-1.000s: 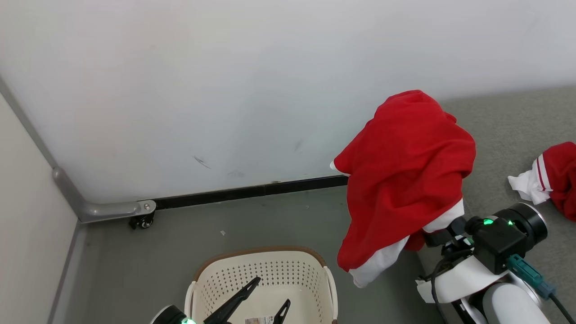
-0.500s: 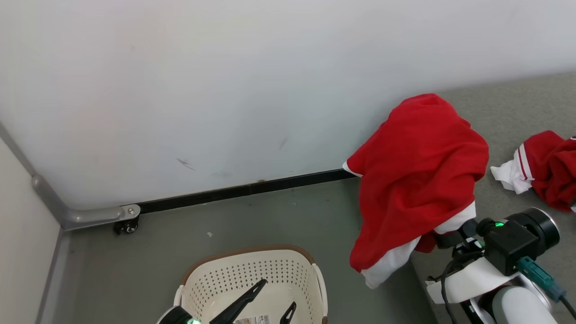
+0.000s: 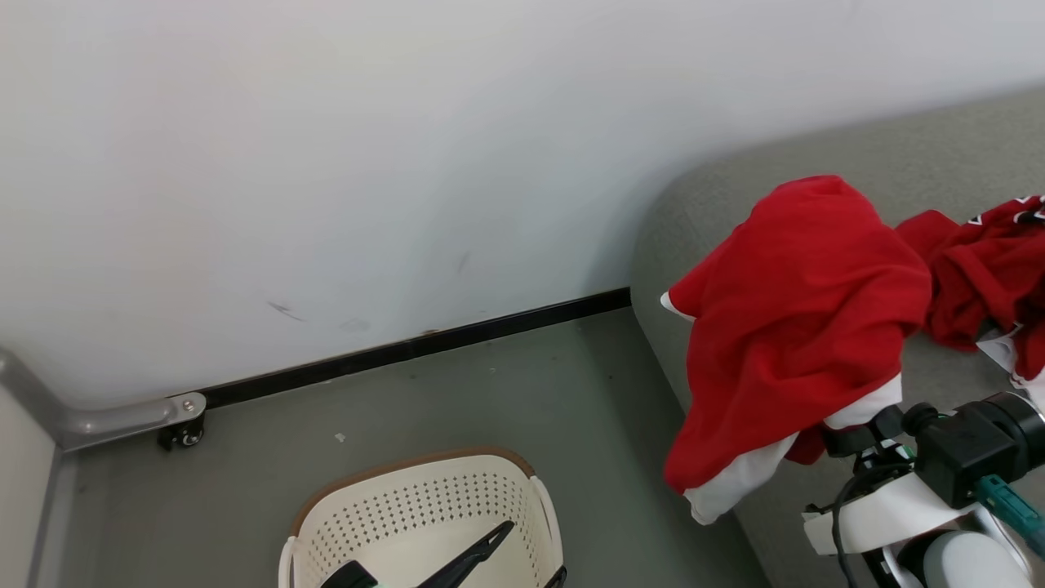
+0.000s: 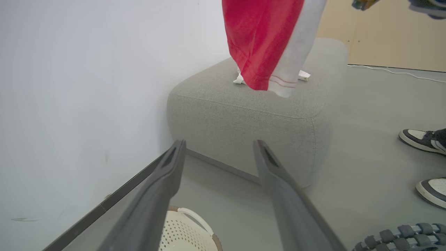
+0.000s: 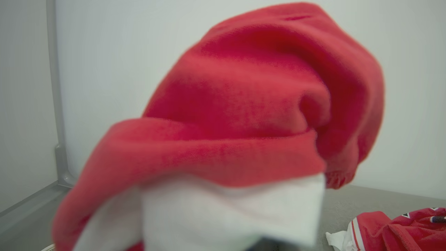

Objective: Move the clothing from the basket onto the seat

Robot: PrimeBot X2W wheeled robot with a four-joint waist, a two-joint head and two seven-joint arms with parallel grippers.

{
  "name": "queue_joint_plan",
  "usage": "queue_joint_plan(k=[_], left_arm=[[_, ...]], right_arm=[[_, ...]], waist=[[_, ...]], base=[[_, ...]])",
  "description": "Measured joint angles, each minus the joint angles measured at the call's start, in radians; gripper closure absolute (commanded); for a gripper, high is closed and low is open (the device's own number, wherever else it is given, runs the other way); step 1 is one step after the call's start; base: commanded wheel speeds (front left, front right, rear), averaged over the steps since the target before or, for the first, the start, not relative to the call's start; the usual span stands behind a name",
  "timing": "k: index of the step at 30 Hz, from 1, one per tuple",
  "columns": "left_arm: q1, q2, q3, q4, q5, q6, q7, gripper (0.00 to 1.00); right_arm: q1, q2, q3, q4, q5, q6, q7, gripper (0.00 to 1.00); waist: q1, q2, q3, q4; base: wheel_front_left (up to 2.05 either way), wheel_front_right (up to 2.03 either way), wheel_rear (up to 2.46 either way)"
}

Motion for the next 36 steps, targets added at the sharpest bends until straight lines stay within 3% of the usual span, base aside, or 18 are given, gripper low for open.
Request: queue_joint_plan(k=[36], left_arm=[[-0.067, -0.027, -0.008, 0.015, -0.005, -0.008, 0.0, 0.0]], right_arm=[[0.046, 0.022, -0.136, -0.026, -0.007, 0.0, 0.0, 1.0]], waist=[[0.0, 0.0, 0.046, -0.252]], base=[[0.0, 0.0, 0.0]])
